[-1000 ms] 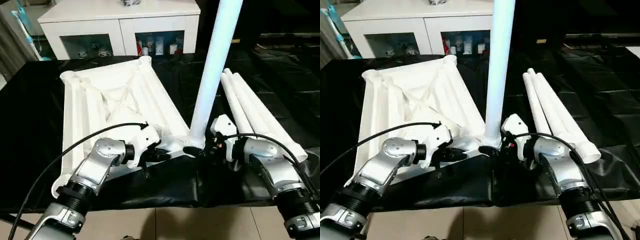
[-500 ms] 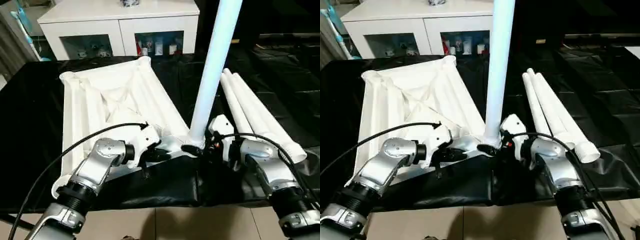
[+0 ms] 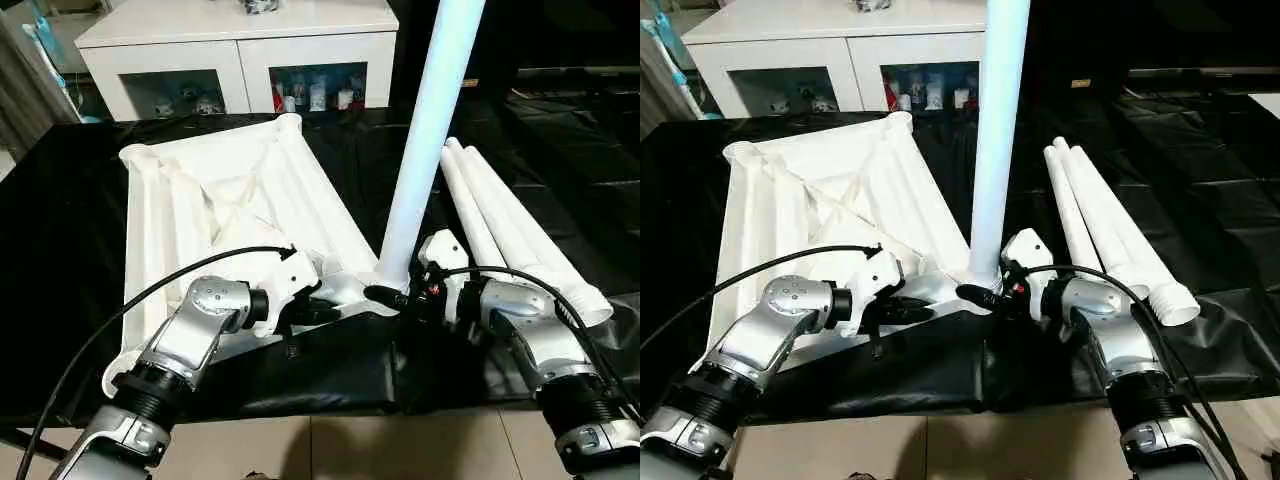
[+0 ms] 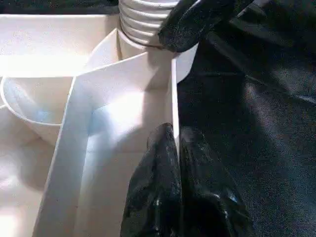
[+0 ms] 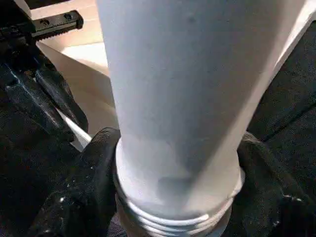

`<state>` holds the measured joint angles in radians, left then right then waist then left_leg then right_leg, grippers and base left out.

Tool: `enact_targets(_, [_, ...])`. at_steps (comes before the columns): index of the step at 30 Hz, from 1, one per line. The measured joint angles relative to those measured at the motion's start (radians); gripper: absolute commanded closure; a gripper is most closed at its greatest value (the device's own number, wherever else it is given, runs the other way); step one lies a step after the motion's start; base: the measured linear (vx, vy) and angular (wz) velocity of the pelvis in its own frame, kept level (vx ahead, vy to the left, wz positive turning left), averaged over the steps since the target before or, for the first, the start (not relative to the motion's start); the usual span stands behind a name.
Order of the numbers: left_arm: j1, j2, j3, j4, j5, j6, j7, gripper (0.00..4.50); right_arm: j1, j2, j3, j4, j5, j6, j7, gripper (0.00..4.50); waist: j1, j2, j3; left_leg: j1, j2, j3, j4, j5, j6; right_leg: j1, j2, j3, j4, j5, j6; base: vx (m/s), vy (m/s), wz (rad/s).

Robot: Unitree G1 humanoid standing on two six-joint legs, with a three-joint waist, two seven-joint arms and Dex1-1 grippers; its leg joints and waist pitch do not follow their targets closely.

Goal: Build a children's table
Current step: Pick table leg

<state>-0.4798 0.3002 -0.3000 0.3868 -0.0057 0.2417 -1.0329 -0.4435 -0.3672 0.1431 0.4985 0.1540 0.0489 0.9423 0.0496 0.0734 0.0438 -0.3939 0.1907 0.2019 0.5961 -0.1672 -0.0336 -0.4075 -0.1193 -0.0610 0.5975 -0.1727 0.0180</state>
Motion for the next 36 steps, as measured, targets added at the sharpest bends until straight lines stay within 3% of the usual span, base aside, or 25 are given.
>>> enact_targets(4, [-0.006,-0.012,0.011,0.015,0.0,0.012,0.017,4.5,0.0,0.041,-0.021,0.023,0.001,-0.003,-0.053,1.76,-0.009,0.0,0.0,0.0,0.0,0.0,0.002,0.0,-0.001,0.0,0.0,0.0,0.003,0.0,0.0,0.0,0.0,0.0])
enact_targets(9, [-0.053,-0.071,0.023,0.088,0.006,0.05,0.122,4.5,-0.016,0.143,-0.062,0.064,-0.013,0.018,-0.277,1.76,-0.021,0.0,0.0,0.006,0.0,-0.001,0.003,-0.002,-0.004,0.004,0.0,0.001,0.004,0.002,-0.002,0.0,0.0,0.0])
enact_targets(20, [-0.226,-0.292,0.095,0.357,0.02,0.121,0.43,4.5,-0.189,0.324,-0.145,0.279,-0.126,0.055,-0.835,1.76,-0.022,0.006,-0.007,0.009,-0.01,-0.001,0.001,-0.002,-0.004,0.008,0.0,0.014,-0.002,0.0,0.001,0.0,0.0,0.0])
enact_targets(29, [-0.231,-0.297,0.09,0.376,0.04,0.098,0.448,4.5,-0.217,0.359,-0.189,0.348,-0.123,0.01,-0.876,1.76,-0.035,-0.001,-0.011,0.008,-0.016,-0.002,0.001,-0.002,-0.003,0.009,-0.002,0.019,-0.008,-0.001,0.003,0.0,0.0,0.0])
enact_targets(31, [-0.231,-0.293,0.086,0.376,0.041,0.094,0.448,4.5,-0.217,0.362,-0.196,0.349,-0.116,0.008,-0.876,1.06,-0.038,-0.001,-0.011,0.008,-0.016,-0.002,0.0,-0.002,-0.003,0.008,-0.002,0.019,-0.008,-0.002,0.003,0.0,0.0,0.0])
enact_targets(36, [-0.2,-0.25,0.085,0.337,0.052,0.084,0.443,4.5,-0.21,0.386,-0.185,0.343,-0.107,0.003,-0.805,0.72,-0.064,-0.002,-0.01,0.009,-0.016,-0.007,-0.002,-0.002,-0.003,0.007,-0.002,0.014,-0.01,-0.002,0.004,0.0,0.0,0.0])
